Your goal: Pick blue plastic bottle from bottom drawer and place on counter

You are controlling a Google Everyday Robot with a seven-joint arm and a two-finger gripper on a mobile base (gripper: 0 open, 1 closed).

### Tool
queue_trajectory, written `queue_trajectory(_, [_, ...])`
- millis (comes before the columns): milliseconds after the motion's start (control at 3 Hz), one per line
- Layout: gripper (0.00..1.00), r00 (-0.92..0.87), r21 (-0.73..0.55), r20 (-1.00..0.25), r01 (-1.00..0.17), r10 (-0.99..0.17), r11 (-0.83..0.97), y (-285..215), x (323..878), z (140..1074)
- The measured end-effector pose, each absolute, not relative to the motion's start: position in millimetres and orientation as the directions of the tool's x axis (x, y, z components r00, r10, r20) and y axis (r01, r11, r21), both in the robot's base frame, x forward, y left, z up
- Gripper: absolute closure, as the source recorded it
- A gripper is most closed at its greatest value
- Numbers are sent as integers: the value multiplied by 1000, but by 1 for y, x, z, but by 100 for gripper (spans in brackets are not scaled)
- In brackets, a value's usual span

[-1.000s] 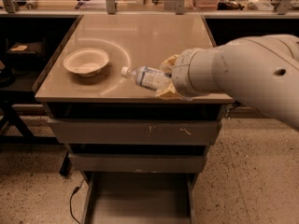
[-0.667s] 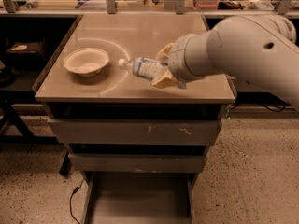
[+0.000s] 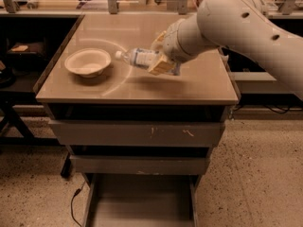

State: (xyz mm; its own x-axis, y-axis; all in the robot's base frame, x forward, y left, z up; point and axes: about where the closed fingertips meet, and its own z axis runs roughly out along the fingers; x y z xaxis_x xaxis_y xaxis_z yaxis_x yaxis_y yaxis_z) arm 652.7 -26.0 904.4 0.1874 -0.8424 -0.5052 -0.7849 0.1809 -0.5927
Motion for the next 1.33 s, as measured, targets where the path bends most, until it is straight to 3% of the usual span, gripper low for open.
queue_trajectory(667, [100, 172, -540, -507, -827, -844, 156, -24, 692, 876])
queue_trajectory(1333, [100, 101, -505, -500, -841, -860, 195, -55, 715, 854])
